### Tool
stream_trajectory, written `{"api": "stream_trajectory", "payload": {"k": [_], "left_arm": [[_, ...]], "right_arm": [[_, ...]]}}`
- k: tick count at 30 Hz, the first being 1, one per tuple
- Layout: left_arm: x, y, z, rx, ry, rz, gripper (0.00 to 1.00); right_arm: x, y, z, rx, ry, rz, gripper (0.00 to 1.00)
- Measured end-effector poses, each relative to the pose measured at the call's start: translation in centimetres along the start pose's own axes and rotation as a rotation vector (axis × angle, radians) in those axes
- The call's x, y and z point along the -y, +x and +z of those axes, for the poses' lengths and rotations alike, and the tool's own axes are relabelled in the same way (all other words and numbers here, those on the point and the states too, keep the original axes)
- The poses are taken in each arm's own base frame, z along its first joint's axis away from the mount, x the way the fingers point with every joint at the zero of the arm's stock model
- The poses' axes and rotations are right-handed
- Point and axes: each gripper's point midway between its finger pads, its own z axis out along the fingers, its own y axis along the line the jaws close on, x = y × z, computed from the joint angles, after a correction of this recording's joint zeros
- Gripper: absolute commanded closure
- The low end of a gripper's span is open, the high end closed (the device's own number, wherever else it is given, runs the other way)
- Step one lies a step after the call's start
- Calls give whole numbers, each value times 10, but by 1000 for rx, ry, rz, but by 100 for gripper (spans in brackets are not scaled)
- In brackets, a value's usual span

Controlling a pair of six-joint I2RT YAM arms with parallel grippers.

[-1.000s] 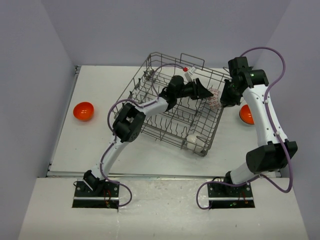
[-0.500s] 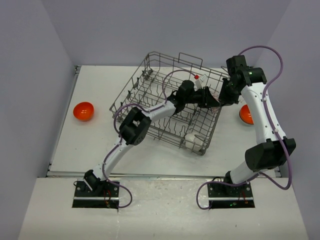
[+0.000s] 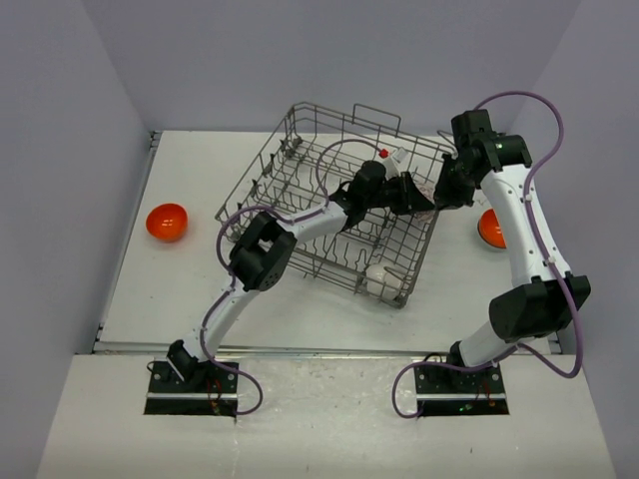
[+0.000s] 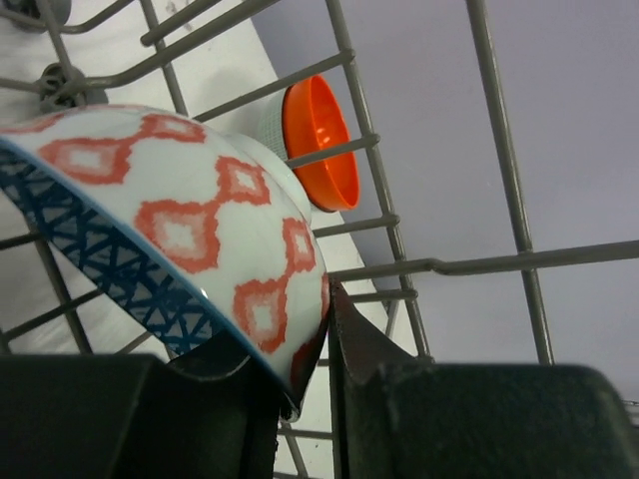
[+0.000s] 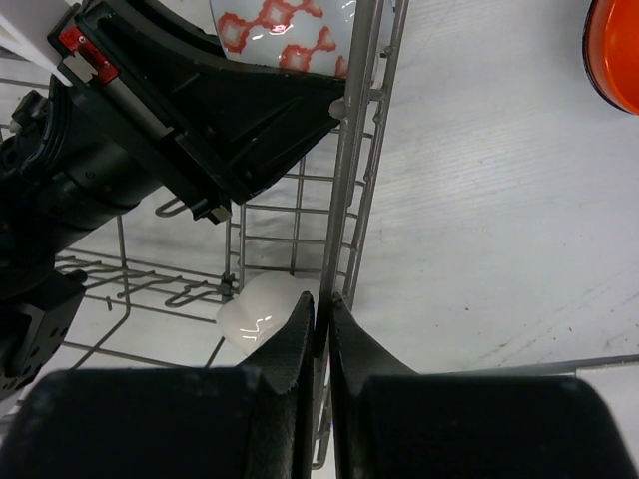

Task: Unload the bowls from the dish rack

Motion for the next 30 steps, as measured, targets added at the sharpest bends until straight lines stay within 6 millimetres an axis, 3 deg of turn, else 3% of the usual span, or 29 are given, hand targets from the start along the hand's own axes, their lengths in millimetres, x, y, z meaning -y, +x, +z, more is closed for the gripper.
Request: {"api": "stream_trajectory", "payload": {"k": [14, 30], "left_arm": [[-9, -19, -50, 25, -146, 112, 100], [-10, -35, -67, -20, -191, 171, 100]], "right_arm": [[-24, -3, 6, 13, -93, 7, 100], [-38, -4, 9, 34, -171, -9, 100]]}}
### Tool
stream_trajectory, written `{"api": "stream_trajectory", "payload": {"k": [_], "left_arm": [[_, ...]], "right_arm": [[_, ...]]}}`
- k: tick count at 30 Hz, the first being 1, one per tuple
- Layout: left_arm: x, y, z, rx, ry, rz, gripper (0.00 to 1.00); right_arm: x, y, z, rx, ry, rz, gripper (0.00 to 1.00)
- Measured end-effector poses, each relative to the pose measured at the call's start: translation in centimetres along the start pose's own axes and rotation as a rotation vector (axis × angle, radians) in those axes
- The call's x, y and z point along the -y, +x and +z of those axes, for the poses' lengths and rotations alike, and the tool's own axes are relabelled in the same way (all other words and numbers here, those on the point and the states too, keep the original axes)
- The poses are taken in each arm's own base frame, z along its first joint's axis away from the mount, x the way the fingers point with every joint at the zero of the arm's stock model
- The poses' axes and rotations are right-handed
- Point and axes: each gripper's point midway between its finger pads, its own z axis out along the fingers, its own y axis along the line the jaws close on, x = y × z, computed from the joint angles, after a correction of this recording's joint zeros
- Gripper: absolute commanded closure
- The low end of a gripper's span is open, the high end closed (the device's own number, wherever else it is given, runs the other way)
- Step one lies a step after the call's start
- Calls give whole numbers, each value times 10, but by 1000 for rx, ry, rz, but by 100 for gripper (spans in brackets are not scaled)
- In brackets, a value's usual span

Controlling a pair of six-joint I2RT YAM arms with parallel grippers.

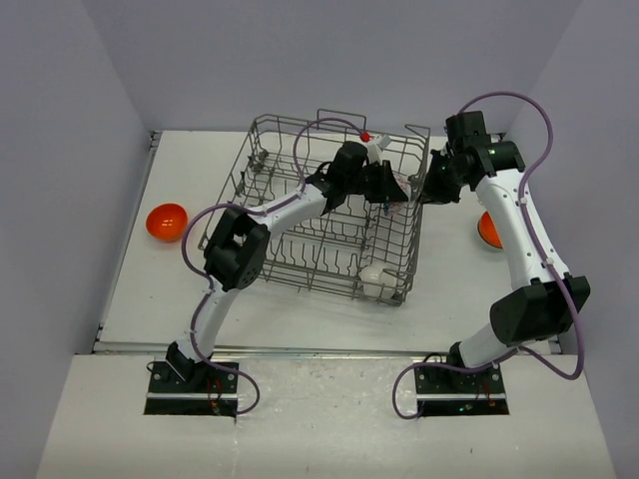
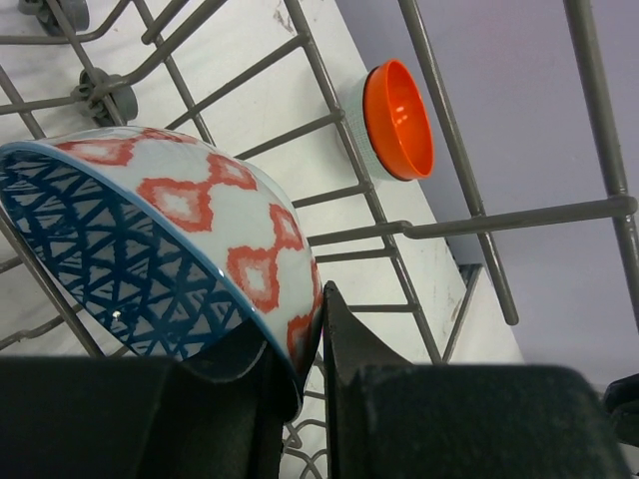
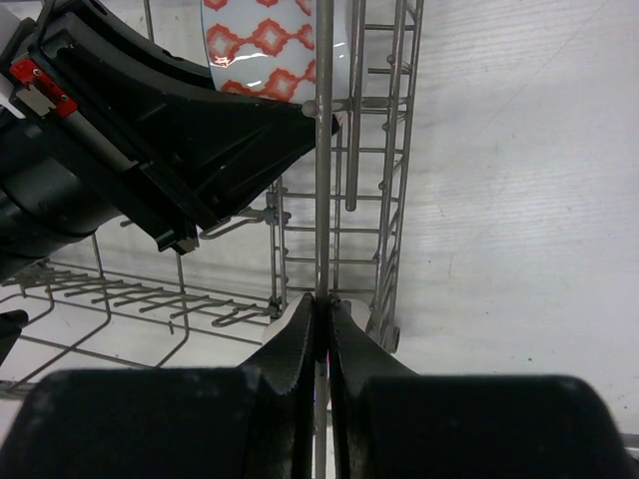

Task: Unload the bowls from the dish rack

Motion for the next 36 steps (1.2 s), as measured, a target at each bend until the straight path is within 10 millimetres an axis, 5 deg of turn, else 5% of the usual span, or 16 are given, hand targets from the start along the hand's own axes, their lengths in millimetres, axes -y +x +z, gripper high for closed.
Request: {"api": "stream_trajectory", "payload": {"k": [12, 21, 27, 32, 36], "left_arm": [[5, -8, -8, -18, 58, -12, 100], [49, -49, -24, 29, 198, 40, 100], [54, -55, -34, 25, 189, 46, 100], [39, -67, -67, 40, 50, 55, 100], [19, -87, -119, 101, -131, 86, 100]], "right_arm": [[0, 0, 0, 0, -3, -9, 100], [0, 0, 0, 0, -3, -9, 100], [0, 0, 0, 0, -3, -7, 100], [0, 0, 1, 1, -4, -5, 100], [0, 0, 1, 8, -6, -7, 100]]}}
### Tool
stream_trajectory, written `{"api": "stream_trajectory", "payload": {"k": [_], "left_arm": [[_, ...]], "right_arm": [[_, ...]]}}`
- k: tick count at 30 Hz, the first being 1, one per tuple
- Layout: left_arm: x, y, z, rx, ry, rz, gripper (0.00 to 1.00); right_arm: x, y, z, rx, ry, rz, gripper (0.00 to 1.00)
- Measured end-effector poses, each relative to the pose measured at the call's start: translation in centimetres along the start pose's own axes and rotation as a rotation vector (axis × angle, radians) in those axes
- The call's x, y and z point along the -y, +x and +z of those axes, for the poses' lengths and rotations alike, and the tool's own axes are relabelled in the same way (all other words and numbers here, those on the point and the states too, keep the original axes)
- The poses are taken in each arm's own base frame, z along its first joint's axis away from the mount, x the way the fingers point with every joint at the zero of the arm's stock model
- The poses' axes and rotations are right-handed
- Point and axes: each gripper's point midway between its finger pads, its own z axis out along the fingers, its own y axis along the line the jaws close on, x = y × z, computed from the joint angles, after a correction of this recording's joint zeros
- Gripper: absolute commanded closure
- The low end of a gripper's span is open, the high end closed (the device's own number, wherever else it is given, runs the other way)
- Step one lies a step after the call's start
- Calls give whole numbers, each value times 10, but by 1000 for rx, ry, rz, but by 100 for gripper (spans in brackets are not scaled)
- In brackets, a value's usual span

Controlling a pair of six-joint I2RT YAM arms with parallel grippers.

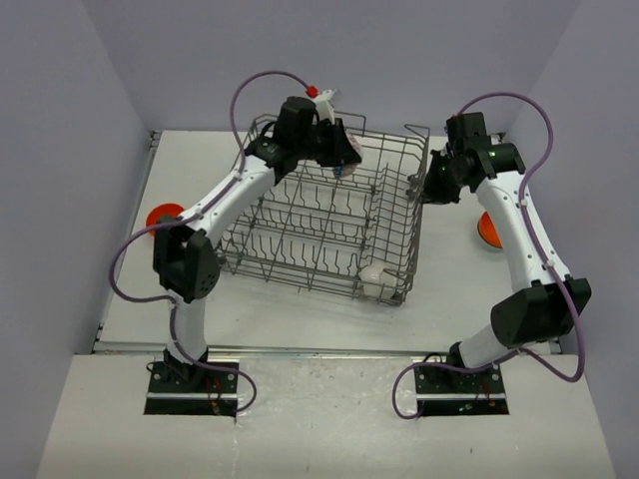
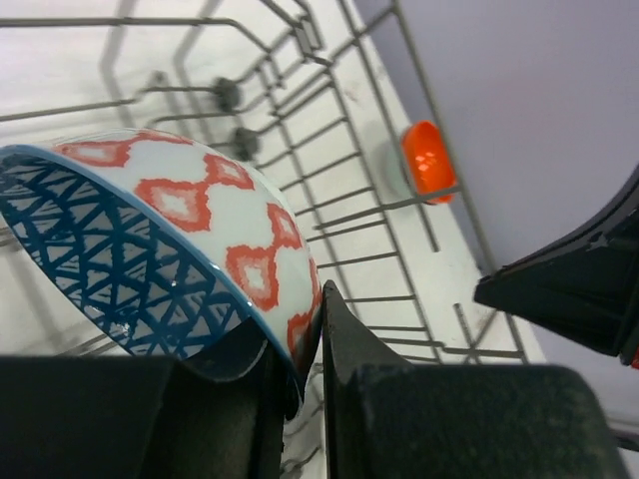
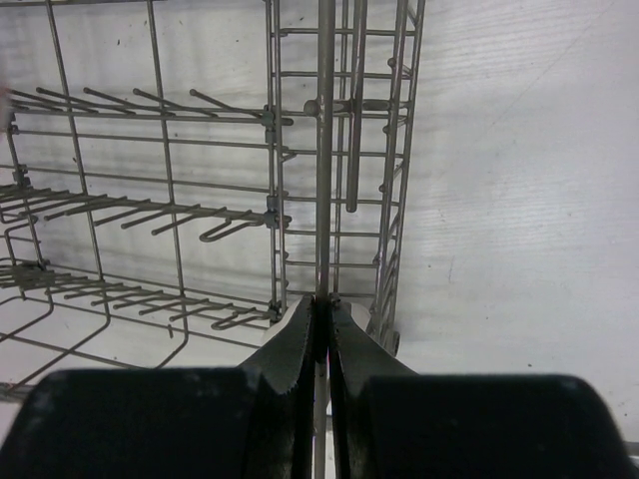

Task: Unload the bowls from the dish rack

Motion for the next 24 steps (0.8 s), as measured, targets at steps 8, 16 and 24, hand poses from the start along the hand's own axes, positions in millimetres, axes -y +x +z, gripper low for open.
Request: {"api": "stream_trajectory", "payload": {"k": [8, 16, 24], "left_arm": [[-56, -40, -117, 137, -383, 38, 100], [-133, -33, -231, 187, -799, -50, 100], [-193, 18, -315, 127, -1121, -160, 100]], "right_arm": [[1, -1, 0, 7, 2, 3, 100], [6, -8, 3, 20, 24, 21, 100], [15, -29, 9, 32, 40, 50, 100]]}}
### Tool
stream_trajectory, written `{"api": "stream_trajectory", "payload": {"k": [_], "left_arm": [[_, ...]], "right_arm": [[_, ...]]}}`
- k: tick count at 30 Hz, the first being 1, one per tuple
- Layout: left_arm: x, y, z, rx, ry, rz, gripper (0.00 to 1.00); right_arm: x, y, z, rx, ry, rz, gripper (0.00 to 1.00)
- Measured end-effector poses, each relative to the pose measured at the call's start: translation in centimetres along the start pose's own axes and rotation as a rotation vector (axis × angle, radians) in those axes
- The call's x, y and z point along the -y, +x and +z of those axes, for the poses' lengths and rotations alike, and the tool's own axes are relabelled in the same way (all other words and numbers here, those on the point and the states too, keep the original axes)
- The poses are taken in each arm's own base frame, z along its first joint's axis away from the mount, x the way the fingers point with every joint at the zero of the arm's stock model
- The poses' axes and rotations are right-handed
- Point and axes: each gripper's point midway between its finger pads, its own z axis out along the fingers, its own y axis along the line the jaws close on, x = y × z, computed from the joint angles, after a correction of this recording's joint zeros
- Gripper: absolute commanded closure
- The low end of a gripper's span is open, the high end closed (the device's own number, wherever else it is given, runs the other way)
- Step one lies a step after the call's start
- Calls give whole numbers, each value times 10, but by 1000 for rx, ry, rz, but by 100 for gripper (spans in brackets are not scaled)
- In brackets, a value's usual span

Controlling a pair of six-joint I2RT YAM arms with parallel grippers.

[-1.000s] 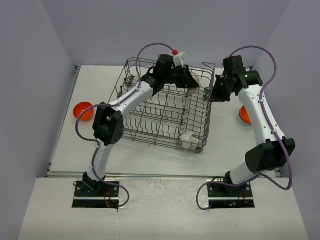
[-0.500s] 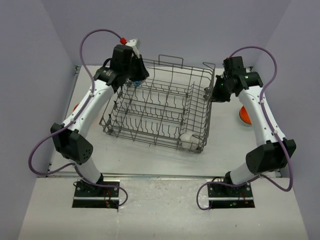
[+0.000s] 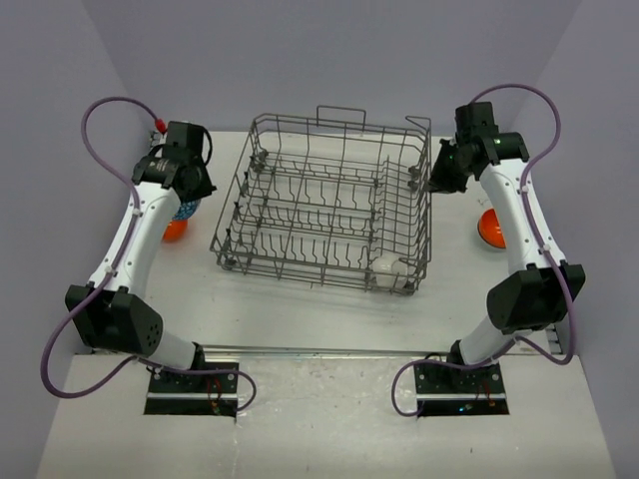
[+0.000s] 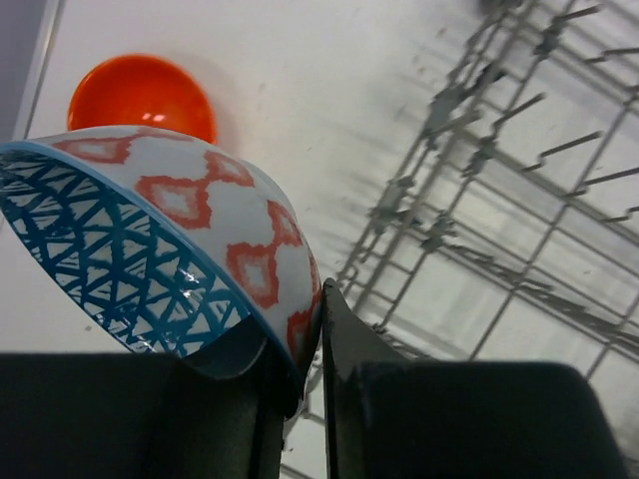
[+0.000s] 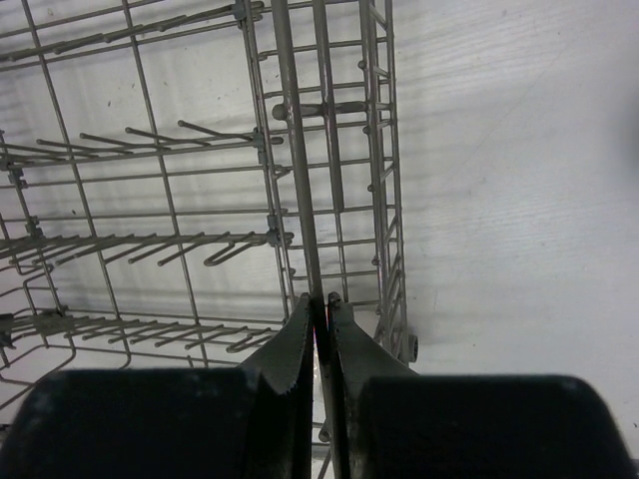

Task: Unload the bowls from the dish rack

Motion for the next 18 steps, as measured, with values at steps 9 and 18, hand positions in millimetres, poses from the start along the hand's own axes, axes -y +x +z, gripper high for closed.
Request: {"api": "stream_trajectory", "payload": {"k": [9, 18], "left_arm": [[-81, 72, 28, -200, -264, -53, 100], [-152, 144, 49, -407, -410, -172, 100]], "right_arm": [[3, -8, 3, 8, 2, 4, 100], [2, -8, 3, 4, -10, -1, 100]]}}
